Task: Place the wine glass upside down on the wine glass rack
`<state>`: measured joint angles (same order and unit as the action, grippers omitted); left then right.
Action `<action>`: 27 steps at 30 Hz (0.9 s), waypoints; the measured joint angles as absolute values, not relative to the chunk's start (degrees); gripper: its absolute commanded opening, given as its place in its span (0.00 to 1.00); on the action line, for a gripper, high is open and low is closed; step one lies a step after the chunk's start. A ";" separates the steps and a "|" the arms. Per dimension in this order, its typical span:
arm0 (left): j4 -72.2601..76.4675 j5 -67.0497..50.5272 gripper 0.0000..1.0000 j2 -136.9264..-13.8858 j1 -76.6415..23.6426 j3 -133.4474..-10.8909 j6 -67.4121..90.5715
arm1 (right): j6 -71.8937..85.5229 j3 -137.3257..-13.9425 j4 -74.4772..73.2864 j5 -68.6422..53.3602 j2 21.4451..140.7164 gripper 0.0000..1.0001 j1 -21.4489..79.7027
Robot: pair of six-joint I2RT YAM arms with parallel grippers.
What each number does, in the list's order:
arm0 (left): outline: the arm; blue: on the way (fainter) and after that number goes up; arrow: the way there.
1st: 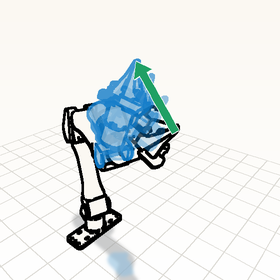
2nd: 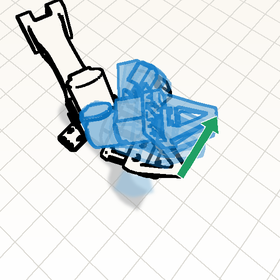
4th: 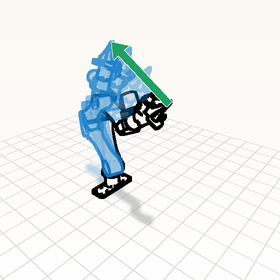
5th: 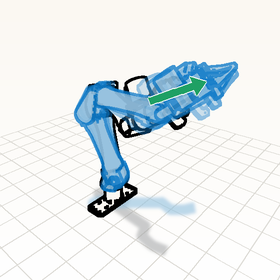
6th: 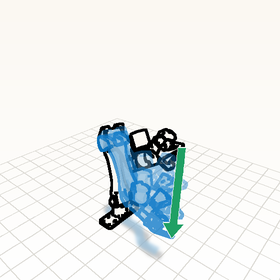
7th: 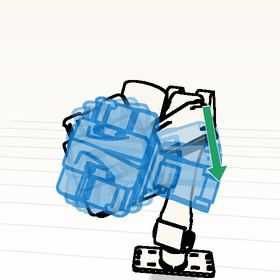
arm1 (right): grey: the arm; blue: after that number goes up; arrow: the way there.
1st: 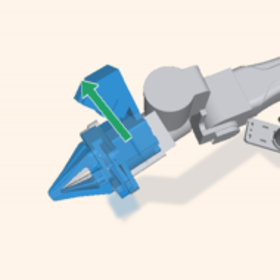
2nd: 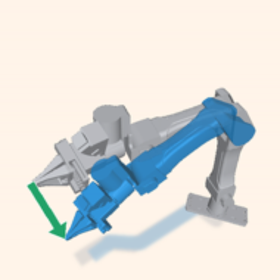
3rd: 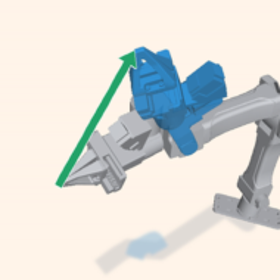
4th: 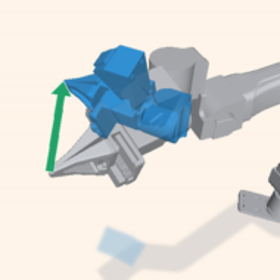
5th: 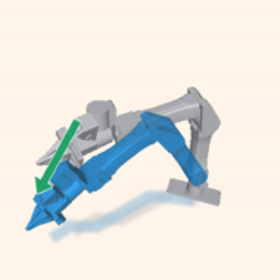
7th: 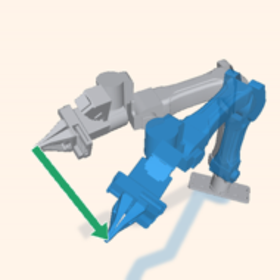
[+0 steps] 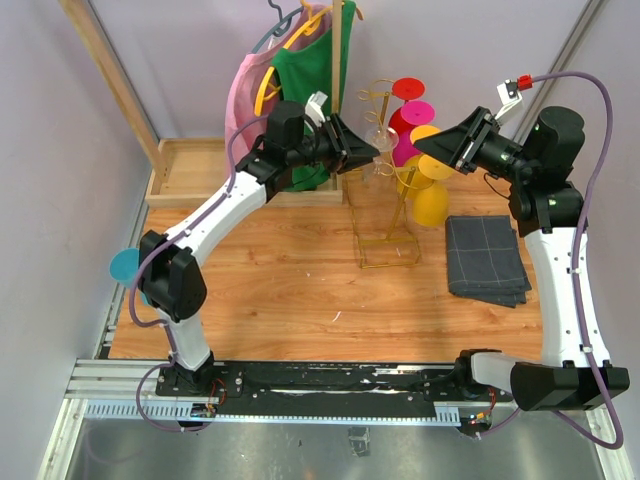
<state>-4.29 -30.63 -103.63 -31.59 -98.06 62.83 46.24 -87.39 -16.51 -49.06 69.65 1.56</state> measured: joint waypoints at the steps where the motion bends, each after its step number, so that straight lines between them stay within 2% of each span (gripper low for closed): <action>1: -4.62 -30.61 0.43 -103.37 -31.59 -97.76 62.61 | 46.24 -87.31 -16.40 -49.06 69.65 0.36 1.56; 12: -6.79 -30.44 0.45 -97.69 -31.59 -95.81 59.53 | 46.52 -86.43 -15.66 -49.06 69.76 0.36 1.56; 18: -12.95 -28.95 0.44 -92.18 -31.59 -95.83 53.06 | 46.50 -85.93 -15.31 -49.04 69.76 0.37 1.56; 27: -33.15 -13.32 0.44 -77.43 -31.57 -95.79 36.91 | 46.50 -85.54 -15.27 -49.04 70.87 0.37 1.56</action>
